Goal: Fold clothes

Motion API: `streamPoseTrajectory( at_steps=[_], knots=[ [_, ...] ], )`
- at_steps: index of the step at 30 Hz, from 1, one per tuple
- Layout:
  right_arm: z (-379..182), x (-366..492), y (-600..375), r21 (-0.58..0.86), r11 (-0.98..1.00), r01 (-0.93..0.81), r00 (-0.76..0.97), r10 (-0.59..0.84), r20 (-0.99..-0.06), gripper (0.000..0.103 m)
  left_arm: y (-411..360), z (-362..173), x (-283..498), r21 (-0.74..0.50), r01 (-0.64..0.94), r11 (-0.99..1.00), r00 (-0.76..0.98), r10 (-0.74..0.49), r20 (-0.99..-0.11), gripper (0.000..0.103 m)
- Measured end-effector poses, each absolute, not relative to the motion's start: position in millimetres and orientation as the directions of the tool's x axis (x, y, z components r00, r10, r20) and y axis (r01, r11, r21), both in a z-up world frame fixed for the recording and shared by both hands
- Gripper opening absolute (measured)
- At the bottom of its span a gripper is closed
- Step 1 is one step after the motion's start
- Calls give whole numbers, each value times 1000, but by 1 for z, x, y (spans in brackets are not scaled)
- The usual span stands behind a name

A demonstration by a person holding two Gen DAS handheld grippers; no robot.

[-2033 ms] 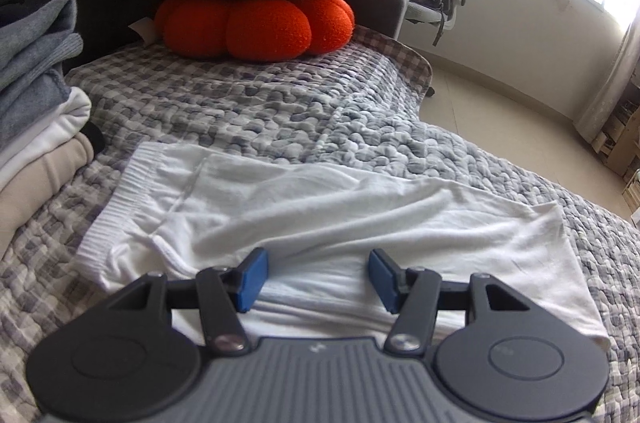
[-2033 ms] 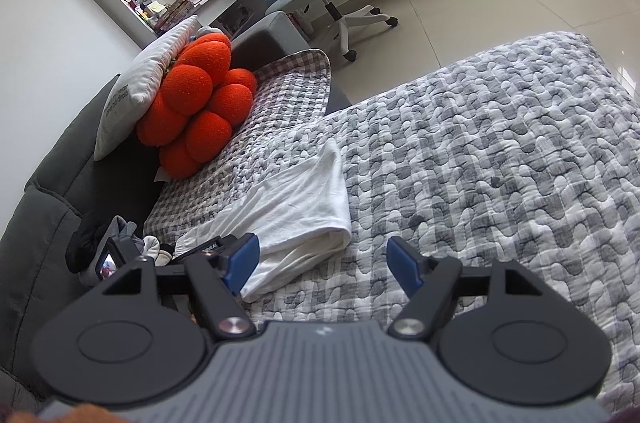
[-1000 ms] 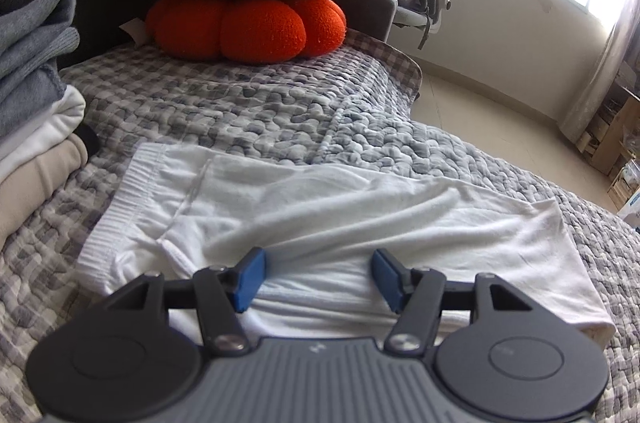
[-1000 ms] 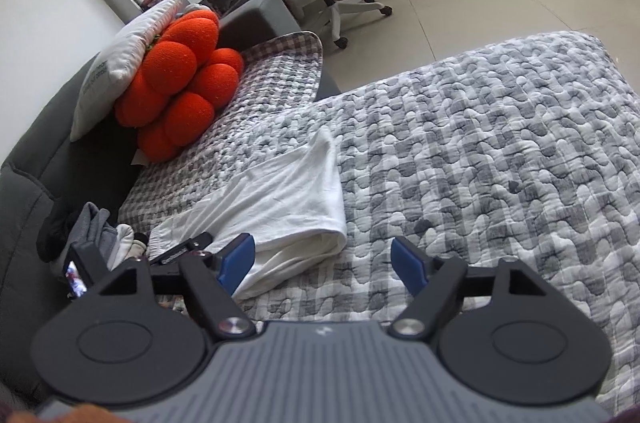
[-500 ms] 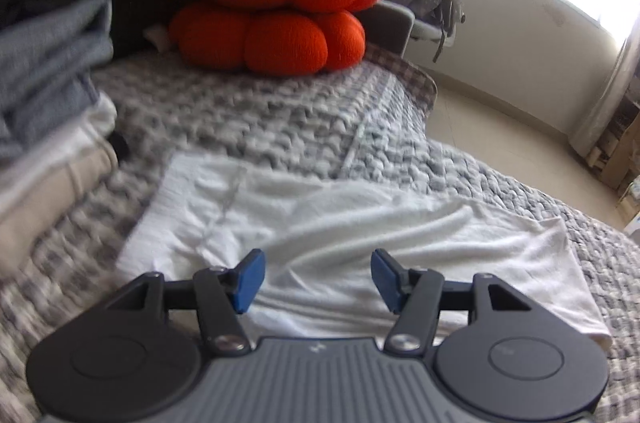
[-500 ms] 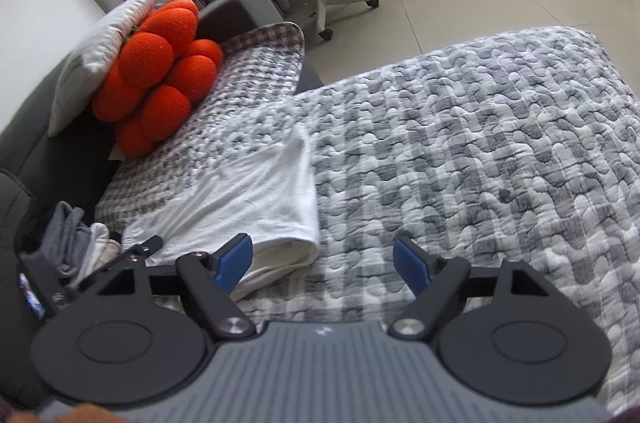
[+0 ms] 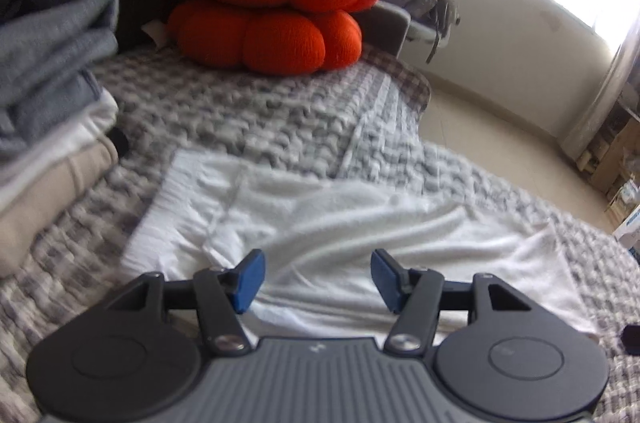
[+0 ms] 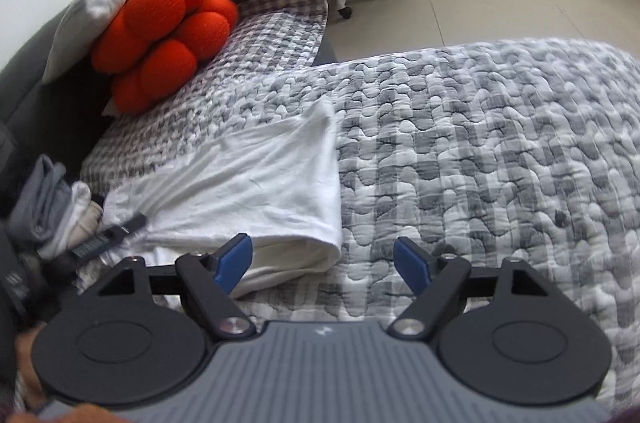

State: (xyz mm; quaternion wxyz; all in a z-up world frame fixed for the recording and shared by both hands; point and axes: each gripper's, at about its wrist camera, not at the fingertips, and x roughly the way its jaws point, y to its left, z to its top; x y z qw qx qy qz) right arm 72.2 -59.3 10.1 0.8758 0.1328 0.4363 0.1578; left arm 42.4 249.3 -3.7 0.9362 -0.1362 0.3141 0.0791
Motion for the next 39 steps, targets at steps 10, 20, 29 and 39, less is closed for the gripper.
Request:
streamPoseTrajectory(
  at_steps=[10,20,29,39],
  knots=[
    [-12,102,-52,377,916,-139,527,391,-755,81,259,-13,50,-244,-199,949,779,2,-627,60],
    [-24,112,-64,569,820,-69,506,520,-688,76,281,-6,46,-257,-252,933,796,49,-603,60],
    [-26,118,-61,584,806,-98,485,551,-679,41,294,-10,49,-337,-245,909,796,-11,-606,60],
    [-28,119,-61,612,782,-118,470,587,-659,43,261,-17,52,-284,-176,943,762,-52,-646,60]
  ],
)
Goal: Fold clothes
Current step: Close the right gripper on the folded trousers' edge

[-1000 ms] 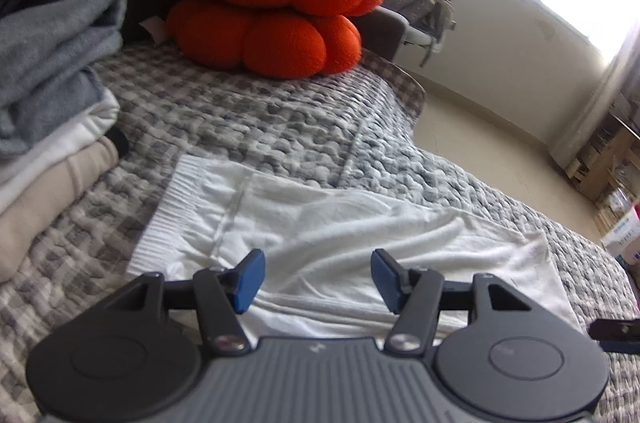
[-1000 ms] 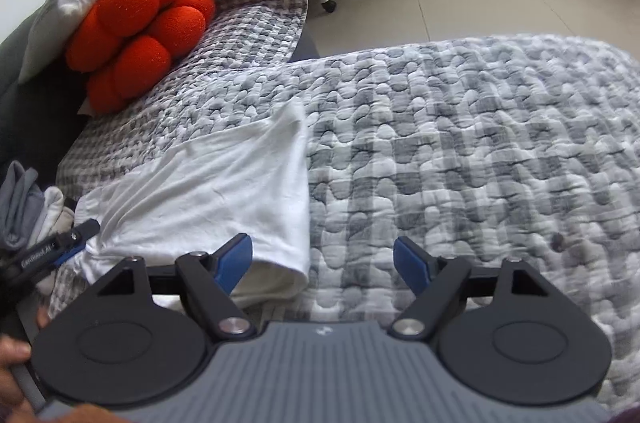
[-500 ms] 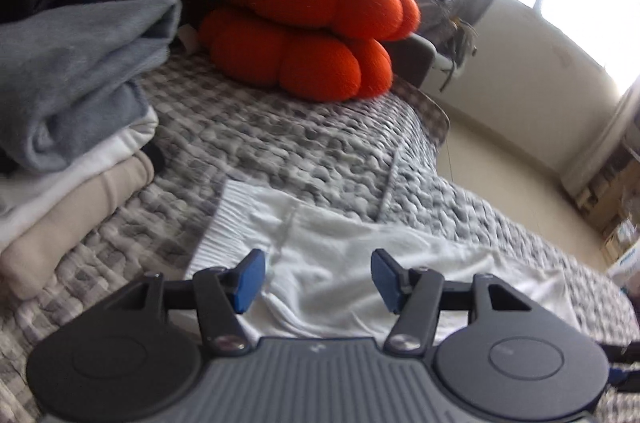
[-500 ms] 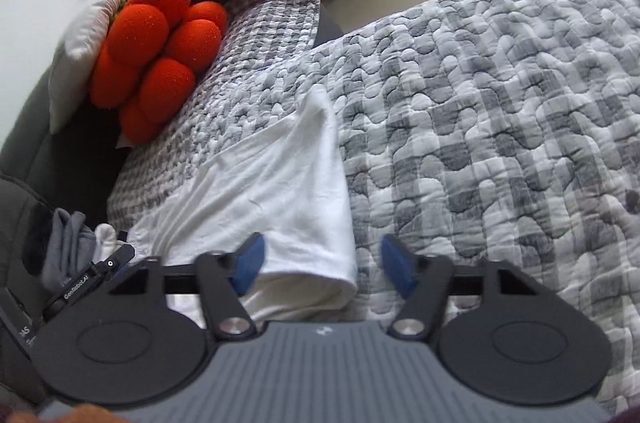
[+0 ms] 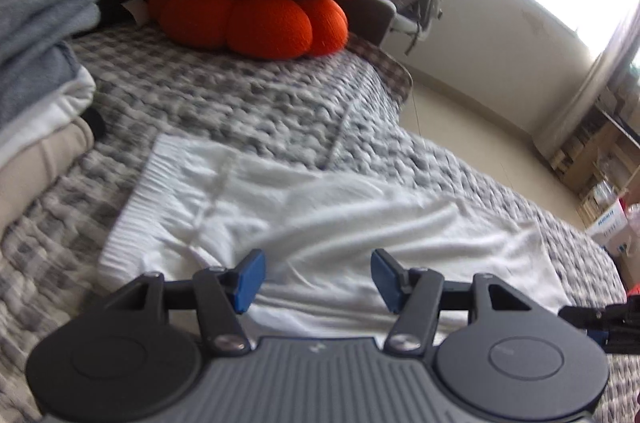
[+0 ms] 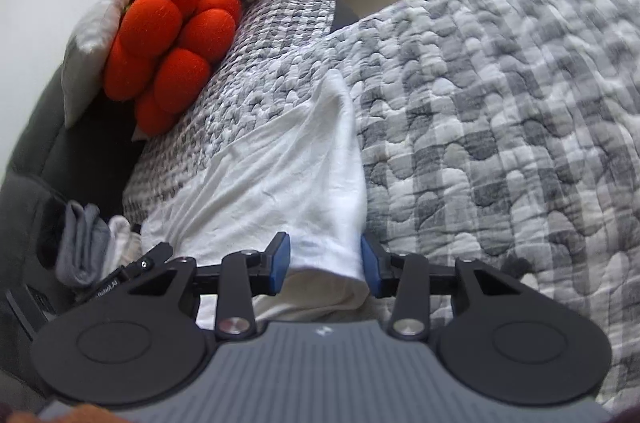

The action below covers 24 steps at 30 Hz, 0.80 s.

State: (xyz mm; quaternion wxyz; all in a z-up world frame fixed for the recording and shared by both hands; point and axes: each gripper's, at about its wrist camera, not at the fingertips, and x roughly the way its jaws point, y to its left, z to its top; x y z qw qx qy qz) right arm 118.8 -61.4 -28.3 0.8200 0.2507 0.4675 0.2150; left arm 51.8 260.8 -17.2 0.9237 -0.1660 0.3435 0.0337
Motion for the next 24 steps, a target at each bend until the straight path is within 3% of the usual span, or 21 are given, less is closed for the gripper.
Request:
streamPoseTrajectory(
  at_steps=[11,15,20,22,24],
  knots=[
    [-34,125,-70,646,747,-160,451,637,-625,41,241,73,6,-263,-173,949,705,-67,-706,62],
    [-34,127,-71,669,732,-130,449,645,-618,45,229,131,-21,-275,-162,948,760,-58,-648,75],
    [-32,124,-66,643,750,-157,459,632,-625,43,219,167,-60,-404,-170,899,819,-99,-565,79],
    [-33,123,-67,635,758,-150,465,621,-631,34,216,164,-76,-497,-147,855,839,-158,-520,81],
    [-34,123,-69,637,761,-121,471,609,-638,27,212,149,-85,-517,-172,838,852,-137,-505,82]
  ],
)
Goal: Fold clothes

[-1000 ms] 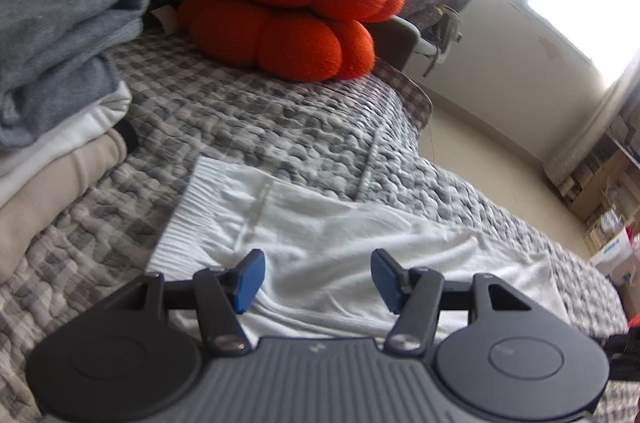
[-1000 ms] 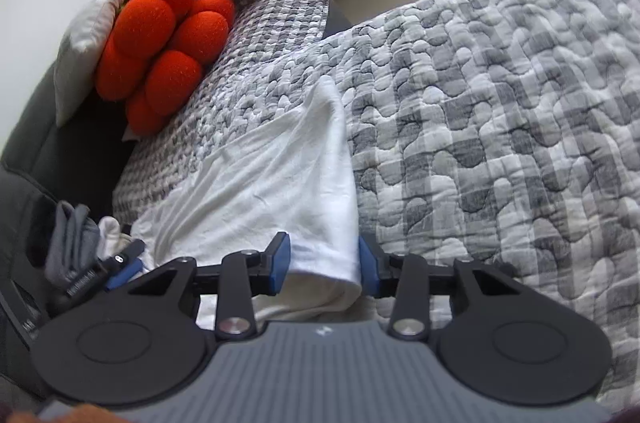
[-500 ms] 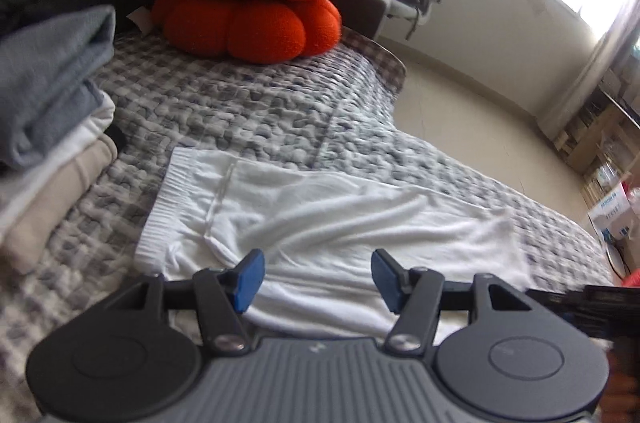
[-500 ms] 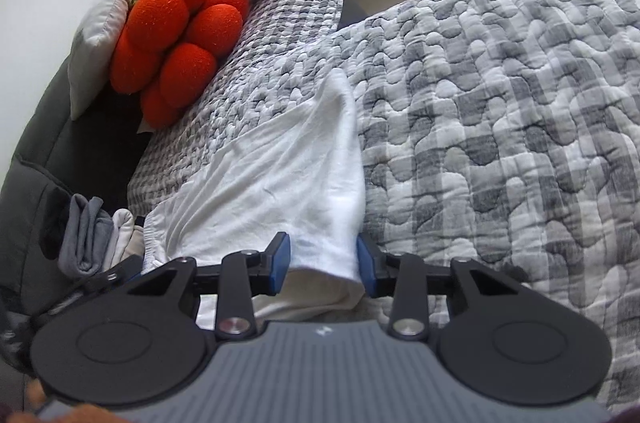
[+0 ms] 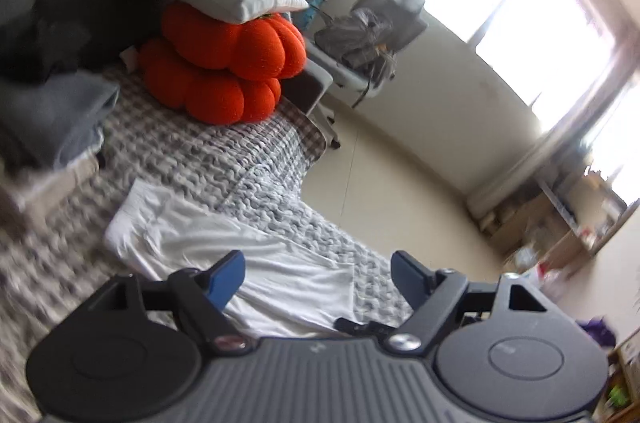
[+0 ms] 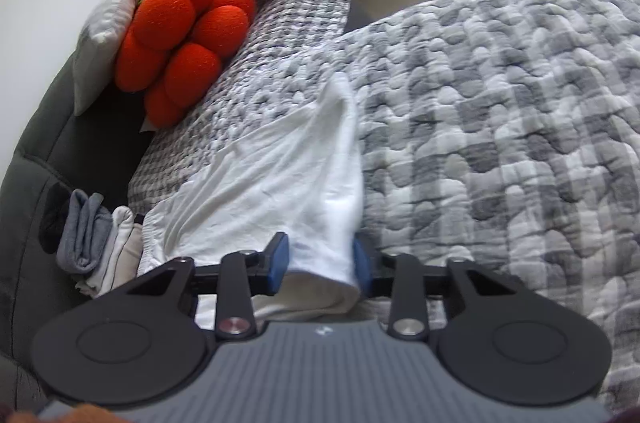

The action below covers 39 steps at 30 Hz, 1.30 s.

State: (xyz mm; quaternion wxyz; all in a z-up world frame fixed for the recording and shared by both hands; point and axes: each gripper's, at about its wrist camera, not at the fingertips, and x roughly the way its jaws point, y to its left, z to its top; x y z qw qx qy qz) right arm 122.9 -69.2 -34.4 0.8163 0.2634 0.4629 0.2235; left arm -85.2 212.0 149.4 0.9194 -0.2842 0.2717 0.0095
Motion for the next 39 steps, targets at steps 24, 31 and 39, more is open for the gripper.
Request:
streamPoseTrajectory(
  at_steps=[24,31,39],
  knots=[
    [-33,112,-66,589,802,-98,524,545,-655,21,181,77,-68,-396,-327,858,749,-21,-662,80],
    [-38,106,-76,640,764,-85,525,580,-623,21,157,77,-58,-432,-292,853,740,-85,-667,80],
    [-39,97,-74,630,768,-118,554,577,-600,22,156,77,-58,-492,-286,822,742,-135,-657,80]
  ],
)
